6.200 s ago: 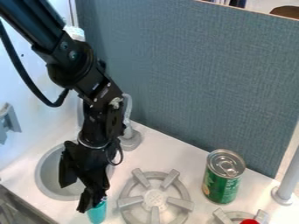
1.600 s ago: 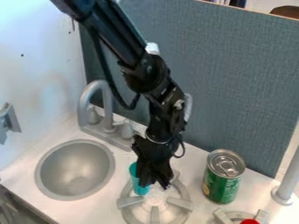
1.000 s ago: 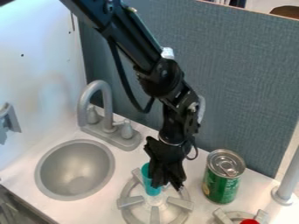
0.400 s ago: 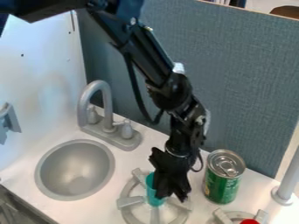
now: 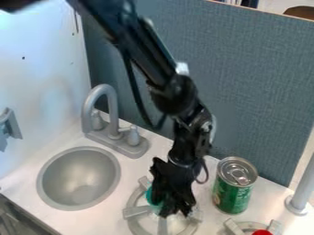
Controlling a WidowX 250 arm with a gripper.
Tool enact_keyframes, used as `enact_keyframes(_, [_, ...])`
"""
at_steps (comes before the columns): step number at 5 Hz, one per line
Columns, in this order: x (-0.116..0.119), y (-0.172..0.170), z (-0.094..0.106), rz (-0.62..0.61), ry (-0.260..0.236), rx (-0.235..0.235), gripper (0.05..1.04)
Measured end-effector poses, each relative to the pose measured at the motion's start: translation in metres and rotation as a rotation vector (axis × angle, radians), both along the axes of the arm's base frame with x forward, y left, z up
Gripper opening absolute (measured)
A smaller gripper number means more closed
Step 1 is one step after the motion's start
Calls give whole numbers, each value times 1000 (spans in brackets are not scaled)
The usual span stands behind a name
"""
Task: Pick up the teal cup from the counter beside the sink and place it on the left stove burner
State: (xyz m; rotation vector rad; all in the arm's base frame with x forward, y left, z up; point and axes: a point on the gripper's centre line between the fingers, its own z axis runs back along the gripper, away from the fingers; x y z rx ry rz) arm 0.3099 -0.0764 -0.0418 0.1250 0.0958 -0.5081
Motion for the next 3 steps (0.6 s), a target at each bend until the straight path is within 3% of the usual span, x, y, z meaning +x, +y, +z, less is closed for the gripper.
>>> enact_keyframes(1, [7, 2, 38, 2, -83, 2, 948])
enact_keyframes(2, [6, -4, 46, 1, -57, -5, 1007])
enact_keyframes(3, [8, -31, 54, -44, -52, -58, 1002])
